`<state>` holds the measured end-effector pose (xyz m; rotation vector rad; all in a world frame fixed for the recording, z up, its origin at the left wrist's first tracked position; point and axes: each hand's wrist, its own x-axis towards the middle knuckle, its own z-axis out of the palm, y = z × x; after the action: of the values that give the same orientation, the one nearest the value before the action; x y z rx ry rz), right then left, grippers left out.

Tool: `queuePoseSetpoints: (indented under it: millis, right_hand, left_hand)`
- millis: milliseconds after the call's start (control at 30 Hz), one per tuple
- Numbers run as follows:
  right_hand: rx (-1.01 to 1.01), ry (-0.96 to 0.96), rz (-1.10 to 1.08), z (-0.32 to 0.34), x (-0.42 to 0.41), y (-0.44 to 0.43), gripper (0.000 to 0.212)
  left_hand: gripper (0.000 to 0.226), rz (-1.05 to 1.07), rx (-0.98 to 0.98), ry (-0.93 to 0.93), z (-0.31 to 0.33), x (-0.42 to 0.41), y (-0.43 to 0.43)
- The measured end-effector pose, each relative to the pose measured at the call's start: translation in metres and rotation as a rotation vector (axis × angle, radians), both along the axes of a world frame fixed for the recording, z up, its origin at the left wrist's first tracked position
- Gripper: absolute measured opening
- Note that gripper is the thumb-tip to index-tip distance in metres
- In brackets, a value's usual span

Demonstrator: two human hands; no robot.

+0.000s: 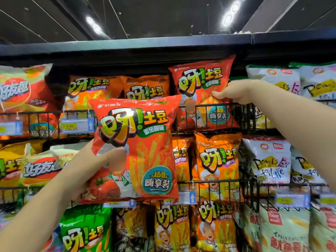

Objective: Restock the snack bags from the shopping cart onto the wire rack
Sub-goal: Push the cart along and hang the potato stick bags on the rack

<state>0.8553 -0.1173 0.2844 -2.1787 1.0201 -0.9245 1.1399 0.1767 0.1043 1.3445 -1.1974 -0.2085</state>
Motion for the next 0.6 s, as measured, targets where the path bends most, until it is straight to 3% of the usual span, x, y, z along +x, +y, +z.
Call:
queuePoseSetpoints:
  millis: [133,433,533,600]
  right_hand:
    - [0.061,0.056,-0.029,0.003,0.003,0.001,0.046]
    - [0.152,0.087,-0.076,0.007,0.003,0.004,0.054]
    - [0.095,-0.042,-0.089,0.001,0.006,0.008,0.044]
    - [-0.048,-0.039,-0.216,-0.005,0.011,0.002,0.050]
  left_hand:
    - [0.084,-0.065,-0.026,0.003,0.004,-0.009,0.003]
    - [0.082,-0.053,-0.027,0.022,0.002,-0.005,0.001]
    - [0.081,-0.079,-0.051,0.014,-0.001,-0.003,-0.001]
    - [0.080,-0.081,-0.059,0.012,-0.002,-0.003,-0.003]
